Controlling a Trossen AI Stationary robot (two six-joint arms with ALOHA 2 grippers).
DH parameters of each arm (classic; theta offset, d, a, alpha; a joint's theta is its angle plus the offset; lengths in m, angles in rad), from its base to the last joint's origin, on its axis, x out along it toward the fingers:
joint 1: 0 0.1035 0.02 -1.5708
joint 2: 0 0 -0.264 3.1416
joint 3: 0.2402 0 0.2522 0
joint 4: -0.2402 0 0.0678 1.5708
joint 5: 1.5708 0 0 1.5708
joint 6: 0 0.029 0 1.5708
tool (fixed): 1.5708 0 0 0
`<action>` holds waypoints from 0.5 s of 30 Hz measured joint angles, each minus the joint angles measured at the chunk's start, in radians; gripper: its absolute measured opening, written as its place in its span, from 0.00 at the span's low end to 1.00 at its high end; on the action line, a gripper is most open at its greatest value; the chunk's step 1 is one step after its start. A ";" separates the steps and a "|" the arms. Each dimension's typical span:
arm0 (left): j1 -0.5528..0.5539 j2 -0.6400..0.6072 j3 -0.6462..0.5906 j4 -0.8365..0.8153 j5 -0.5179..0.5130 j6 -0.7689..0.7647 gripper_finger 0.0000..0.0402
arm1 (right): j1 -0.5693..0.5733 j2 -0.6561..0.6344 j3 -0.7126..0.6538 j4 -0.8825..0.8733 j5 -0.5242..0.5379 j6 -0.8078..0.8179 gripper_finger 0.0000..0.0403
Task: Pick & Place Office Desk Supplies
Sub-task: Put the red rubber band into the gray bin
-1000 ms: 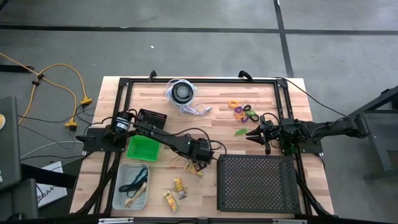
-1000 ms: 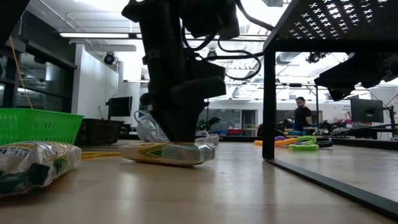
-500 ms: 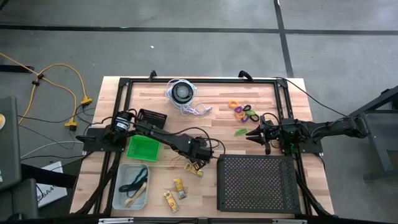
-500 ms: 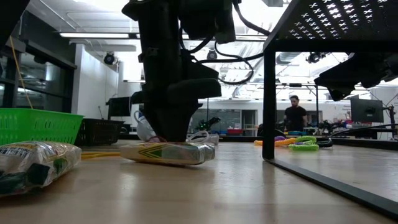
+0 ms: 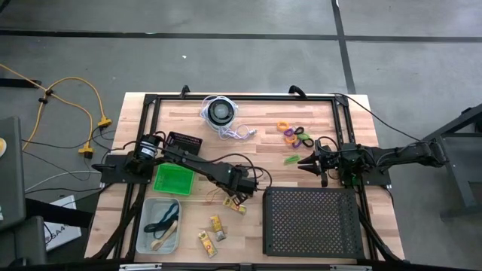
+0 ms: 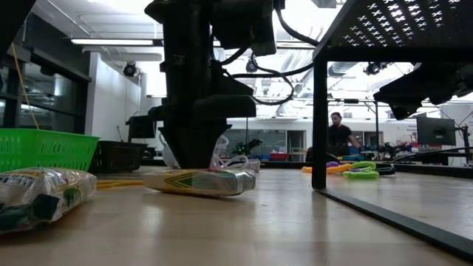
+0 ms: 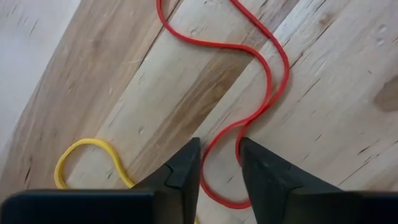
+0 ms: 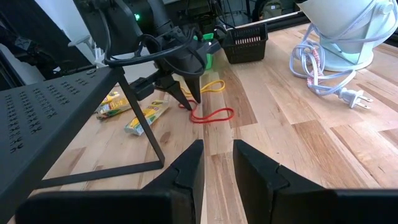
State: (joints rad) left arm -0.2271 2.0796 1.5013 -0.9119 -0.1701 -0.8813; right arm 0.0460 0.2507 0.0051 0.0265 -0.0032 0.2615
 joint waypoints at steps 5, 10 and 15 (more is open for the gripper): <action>0.000 0.000 0.000 -0.004 0.007 0.000 0.16 | 0.000 0.000 0.000 0.000 0.000 0.000 0.18; 0.000 0.001 -0.001 -0.008 0.002 0.001 0.11 | 0.000 0.000 0.000 0.000 0.000 0.000 0.18; 0.000 0.001 -0.001 -0.009 -0.004 0.012 0.10 | 0.000 0.000 0.000 0.000 0.000 0.000 0.18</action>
State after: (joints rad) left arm -0.2276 2.0804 1.5005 -0.9210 -0.1746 -0.8691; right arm 0.0458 0.2508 0.0054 0.0265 -0.0034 0.2615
